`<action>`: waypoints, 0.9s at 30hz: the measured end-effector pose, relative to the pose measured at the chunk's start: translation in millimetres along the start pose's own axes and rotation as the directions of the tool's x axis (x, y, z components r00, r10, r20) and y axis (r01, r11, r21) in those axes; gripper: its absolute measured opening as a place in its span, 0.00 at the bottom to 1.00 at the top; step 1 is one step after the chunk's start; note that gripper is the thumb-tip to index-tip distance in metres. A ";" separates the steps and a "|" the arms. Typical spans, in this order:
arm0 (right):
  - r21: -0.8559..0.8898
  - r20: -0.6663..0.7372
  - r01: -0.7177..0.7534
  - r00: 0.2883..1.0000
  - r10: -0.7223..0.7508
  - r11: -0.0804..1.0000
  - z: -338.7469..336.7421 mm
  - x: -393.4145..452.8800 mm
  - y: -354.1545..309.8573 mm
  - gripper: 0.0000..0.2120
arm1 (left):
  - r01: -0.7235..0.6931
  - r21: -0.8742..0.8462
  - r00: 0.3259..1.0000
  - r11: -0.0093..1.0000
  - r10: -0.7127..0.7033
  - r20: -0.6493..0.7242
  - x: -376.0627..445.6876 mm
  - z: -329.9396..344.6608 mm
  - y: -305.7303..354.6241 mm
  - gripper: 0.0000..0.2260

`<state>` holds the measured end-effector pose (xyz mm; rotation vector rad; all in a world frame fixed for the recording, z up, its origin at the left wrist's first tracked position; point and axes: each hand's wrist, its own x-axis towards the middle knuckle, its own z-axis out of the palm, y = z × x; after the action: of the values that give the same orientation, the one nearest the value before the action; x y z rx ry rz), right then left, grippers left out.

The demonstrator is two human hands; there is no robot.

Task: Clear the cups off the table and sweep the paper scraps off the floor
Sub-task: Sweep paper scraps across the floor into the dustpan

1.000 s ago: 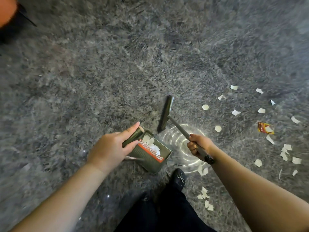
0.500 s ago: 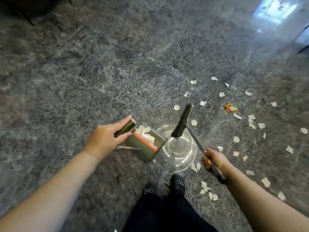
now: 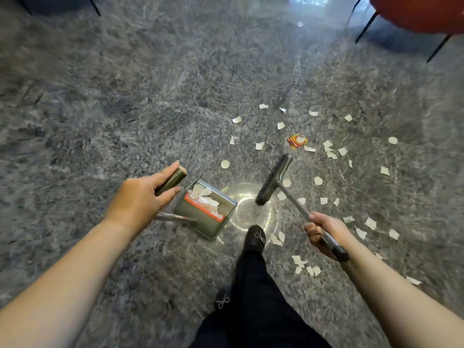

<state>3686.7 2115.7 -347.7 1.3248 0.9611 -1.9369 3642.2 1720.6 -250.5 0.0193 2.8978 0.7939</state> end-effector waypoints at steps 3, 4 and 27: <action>0.050 0.087 0.038 0.995 -0.043 0.998 15.5 -4.8 -15.0 0.07 | -0.014 0.007 1.000 1.000 0.014 0.015 27.8 4.3 10.3 0.26; 0.054 0.114 0.046 0.992 -0.052 0.997 24.2 -2.3 -23.6 0.08 | -0.011 -0.004 1.000 1.000 0.011 0.019 38.9 5.2 14.1 0.26; -0.066 0.079 -0.072 0.994 0.077 0.995 107.4 97.6 -129.1 0.12 | -0.063 -0.006 0.995 0.998 0.063 0.072 170.0 -6.0 41.7 0.29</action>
<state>3497.4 2092.2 -384.2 1.2198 0.9133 -1.8737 3472.0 1761.8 -246.0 0.1371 2.8397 0.7920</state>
